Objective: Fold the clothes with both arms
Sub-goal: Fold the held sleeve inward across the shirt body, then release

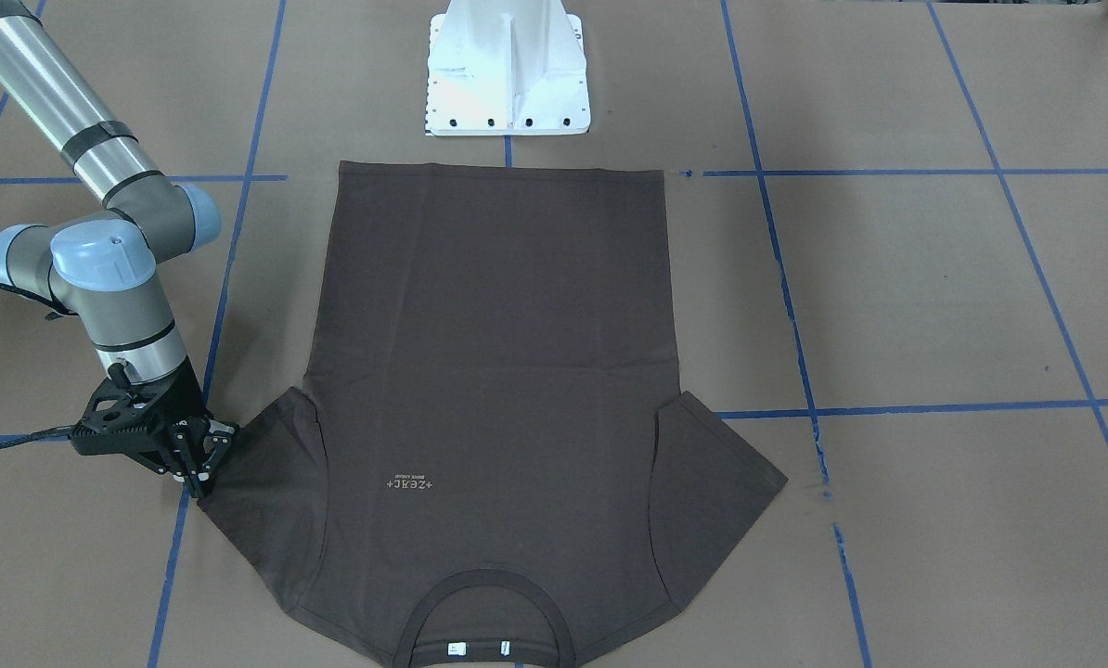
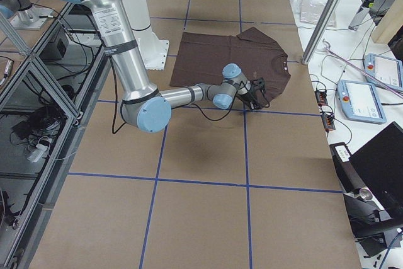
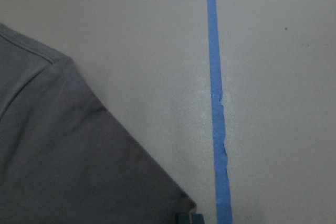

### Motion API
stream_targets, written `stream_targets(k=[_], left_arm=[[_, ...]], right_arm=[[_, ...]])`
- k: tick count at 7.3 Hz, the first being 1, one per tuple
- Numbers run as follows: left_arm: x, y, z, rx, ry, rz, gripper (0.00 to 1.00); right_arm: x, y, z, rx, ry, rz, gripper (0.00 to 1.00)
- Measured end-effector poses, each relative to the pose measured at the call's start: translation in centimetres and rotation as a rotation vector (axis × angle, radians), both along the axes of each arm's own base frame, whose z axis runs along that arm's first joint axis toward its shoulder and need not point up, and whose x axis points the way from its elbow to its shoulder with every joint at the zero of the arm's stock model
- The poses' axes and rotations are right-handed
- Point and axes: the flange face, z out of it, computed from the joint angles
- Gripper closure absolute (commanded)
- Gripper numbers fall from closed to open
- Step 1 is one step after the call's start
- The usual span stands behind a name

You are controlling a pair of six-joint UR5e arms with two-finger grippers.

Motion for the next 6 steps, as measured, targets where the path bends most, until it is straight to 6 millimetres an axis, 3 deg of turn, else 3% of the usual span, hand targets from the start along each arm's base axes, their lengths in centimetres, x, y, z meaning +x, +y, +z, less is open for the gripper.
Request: stream_targets(k=[1,3,4,6], left_arm=[[0.0,0.0,0.0,-0.001,0.000,0.000,0.00],[0.0,0.0,0.1,-0.004,0.001,-0.002,0.00],[0.0,0.0,0.1,-0.005,0.000,-0.002,0.00],[0.0,-0.1,0.1,-0.005,0.001,-0.003,0.00]], right_arm=[[-0.3,-0.4,-1.6,-0.006,0.005,0.001,1.00],[-1.7,-1.3,-9.2,-0.046,0.038,0.008,1.00],[-3.1,-1.3,-12.9,-0.051,0.049,0.006,1.00],[-6.5,-0.4,-17.2,-0.028,0.048,0.011,1.00]])
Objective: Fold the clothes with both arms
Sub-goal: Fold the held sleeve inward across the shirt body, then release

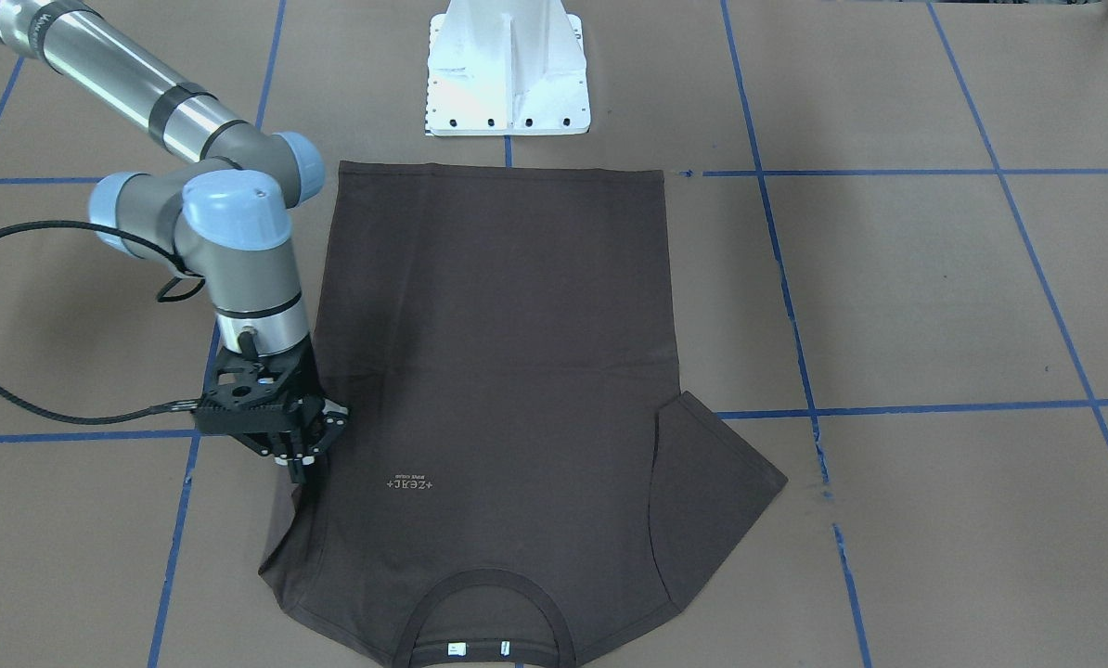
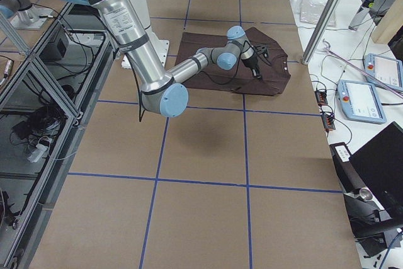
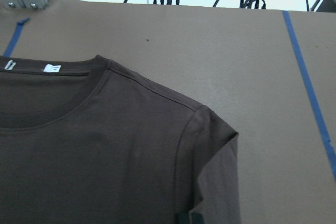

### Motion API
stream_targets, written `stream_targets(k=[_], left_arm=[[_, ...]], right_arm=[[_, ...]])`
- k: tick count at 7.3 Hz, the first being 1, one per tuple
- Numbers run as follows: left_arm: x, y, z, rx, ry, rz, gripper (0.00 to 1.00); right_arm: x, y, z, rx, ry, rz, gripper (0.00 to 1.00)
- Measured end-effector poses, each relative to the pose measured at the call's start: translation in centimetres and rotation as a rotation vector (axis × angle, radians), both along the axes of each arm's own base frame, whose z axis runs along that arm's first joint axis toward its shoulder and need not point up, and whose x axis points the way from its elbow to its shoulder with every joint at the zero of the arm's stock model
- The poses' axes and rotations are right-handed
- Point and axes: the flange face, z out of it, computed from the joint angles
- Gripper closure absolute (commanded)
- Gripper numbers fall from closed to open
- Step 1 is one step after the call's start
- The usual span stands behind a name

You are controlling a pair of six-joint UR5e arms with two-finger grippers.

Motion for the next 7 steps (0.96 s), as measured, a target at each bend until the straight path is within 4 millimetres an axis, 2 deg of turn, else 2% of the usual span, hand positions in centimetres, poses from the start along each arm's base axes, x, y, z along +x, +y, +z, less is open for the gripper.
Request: stream_targets(k=[1,2,3,5,6,7], left_arm=[[0.0,0.0,0.0,0.000,0.000,0.000,0.00],[0.0,0.0,-0.1,0.001,0.001,0.000,0.00],[0.0,0.0,-0.1,0.003,0.000,0.001,0.00],[0.0,0.0,-0.5,0.033,0.002,0.000,0.00],[0.1,0.0,-1.0,0.086,0.004,0.002,0.00],[0.7,-0.1,-1.8,0.147,0.014,0.008,0.00]], right_arm=[[-1.4,0.3,-1.1,0.001,-0.010,0.011,1.00],[-2.8,0.3,-2.0,0.003,-0.014,0.017,0.32],[-4.0,0.3,-2.6,0.007,-0.012,0.019,0.00],[-5.3,0.5,-3.0,0.019,0.002,0.013,0.00],[-4.8,-0.1,-3.8,0.004,0.008,0.001,0.00],[-3.0,-1.2,-5.1,-0.036,0.017,-0.037,0.00]])
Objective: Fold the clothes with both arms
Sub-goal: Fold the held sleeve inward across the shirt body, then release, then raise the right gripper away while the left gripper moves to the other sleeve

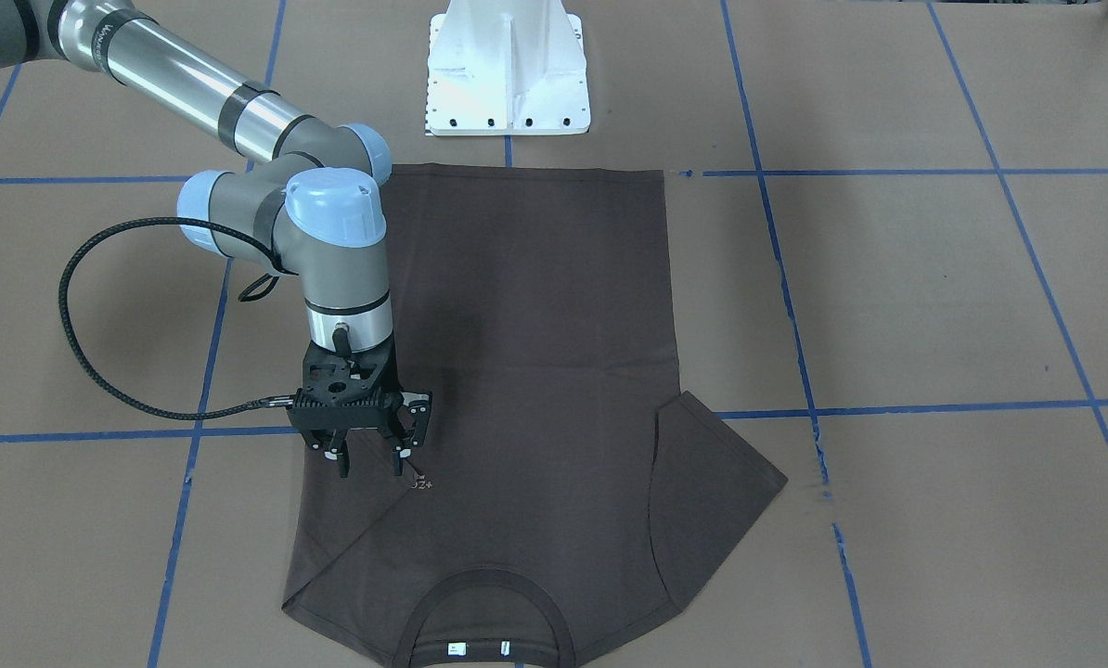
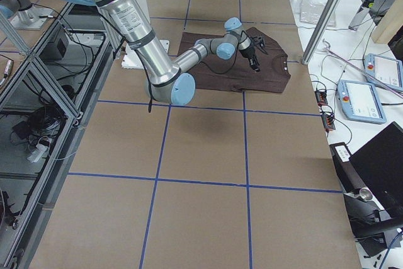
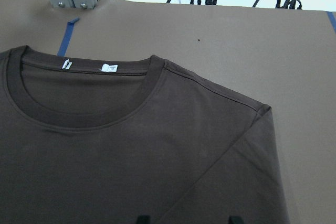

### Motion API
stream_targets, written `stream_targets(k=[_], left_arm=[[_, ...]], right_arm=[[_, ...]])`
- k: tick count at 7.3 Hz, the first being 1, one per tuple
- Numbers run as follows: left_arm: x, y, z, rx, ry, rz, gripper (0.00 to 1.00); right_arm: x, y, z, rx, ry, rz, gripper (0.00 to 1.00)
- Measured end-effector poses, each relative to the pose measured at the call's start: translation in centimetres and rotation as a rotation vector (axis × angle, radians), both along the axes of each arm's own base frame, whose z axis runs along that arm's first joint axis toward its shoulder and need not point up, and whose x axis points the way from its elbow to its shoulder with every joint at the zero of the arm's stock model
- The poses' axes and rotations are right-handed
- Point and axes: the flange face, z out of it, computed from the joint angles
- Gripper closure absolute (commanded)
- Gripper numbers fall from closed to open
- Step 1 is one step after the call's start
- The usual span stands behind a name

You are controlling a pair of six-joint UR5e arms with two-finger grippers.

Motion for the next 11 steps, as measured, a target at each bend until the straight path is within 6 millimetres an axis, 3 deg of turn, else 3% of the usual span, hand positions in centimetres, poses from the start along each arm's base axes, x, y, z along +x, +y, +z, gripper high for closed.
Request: stream_targets(k=[1,2,4,5,6,7,9,11], left_arm=[[2.4,-1.5,-1.6,0.016,0.038,0.020,0.00],[7.0,-4.4,-4.6,-0.011,0.109,0.048,0.00],[17.0,-8.9,-10.1,-0.130,0.229,-0.003,0.00],[21.1,-10.3,-11.7,-0.191,0.263,-0.059,0.06],[24.0,-11.8,-12.6,-0.265,0.297,-0.101,0.28],[27.2,-13.4,-13.0,-0.360,0.339,-0.153,0.48],[33.8,-16.4,-12.5,-0.503,0.379,-0.281,0.51],[38.7,-18.3,-10.5,-0.533,0.341,-0.364,0.51]], right_arm=[[3.7,-1.0,-1.2,-0.039,0.005,-0.064,0.00],[8.2,-1.6,-1.6,-0.059,-0.002,-0.130,0.00],[16.8,-1.6,-0.1,-0.055,-0.039,-0.231,0.00],[20.7,-1.8,1.3,-0.050,-0.063,-0.281,0.00],[24.0,-1.9,2.4,-0.047,-0.089,-0.319,0.00],[26.3,-1.7,3.4,-0.039,-0.110,-0.340,0.00],[27.9,-0.9,4.9,-0.031,-0.119,-0.346,0.00],[28.3,-0.5,6.0,-0.034,-0.111,-0.344,0.00]])
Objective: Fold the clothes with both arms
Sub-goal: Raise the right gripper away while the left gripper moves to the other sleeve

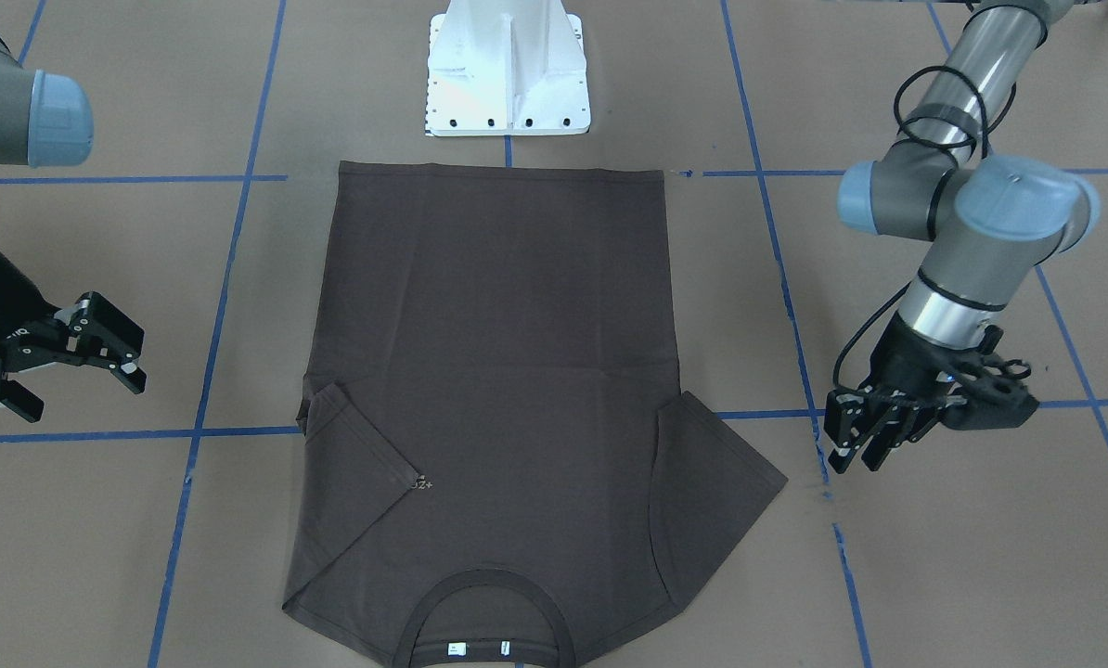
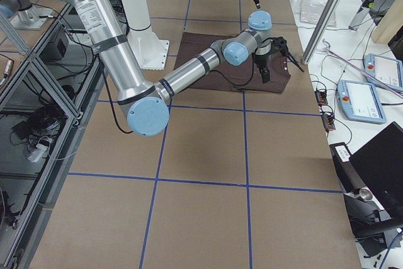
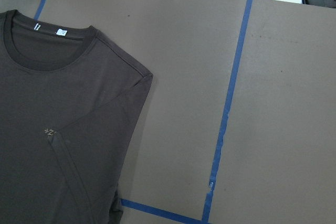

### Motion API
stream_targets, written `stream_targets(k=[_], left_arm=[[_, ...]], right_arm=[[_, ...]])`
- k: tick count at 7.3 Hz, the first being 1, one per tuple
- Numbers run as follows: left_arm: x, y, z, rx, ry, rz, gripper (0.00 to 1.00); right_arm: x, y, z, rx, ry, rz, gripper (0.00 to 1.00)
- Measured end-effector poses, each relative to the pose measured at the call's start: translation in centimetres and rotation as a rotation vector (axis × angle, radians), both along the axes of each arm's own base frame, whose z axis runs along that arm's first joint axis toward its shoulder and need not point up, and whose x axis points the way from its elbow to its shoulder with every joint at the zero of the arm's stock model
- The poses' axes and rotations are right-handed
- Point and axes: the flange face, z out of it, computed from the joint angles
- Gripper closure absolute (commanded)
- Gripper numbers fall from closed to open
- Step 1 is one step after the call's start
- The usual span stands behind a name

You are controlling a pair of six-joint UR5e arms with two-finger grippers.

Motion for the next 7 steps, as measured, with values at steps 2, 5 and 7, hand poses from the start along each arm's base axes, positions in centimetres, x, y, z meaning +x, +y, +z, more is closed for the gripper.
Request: stream_targets(k=[2,5,7], left_arm=[[3.9,-0.4,2.1,-0.013,-0.059,-0.028,0.51],[7.3,-0.1,3.5,-0.001,-0.071,-0.014,0.51],[9.0,0.8,4.1,0.003,-0.075,0.014,0.51]], right_arm=[[0.1,0.2,0.4,-0.002,0.003,0.002,0.00],[0.2,0.2,0.5,-0.003,0.005,0.004,0.00],[0.2,0.1,0.7,-0.001,0.012,0.010,0.00]])
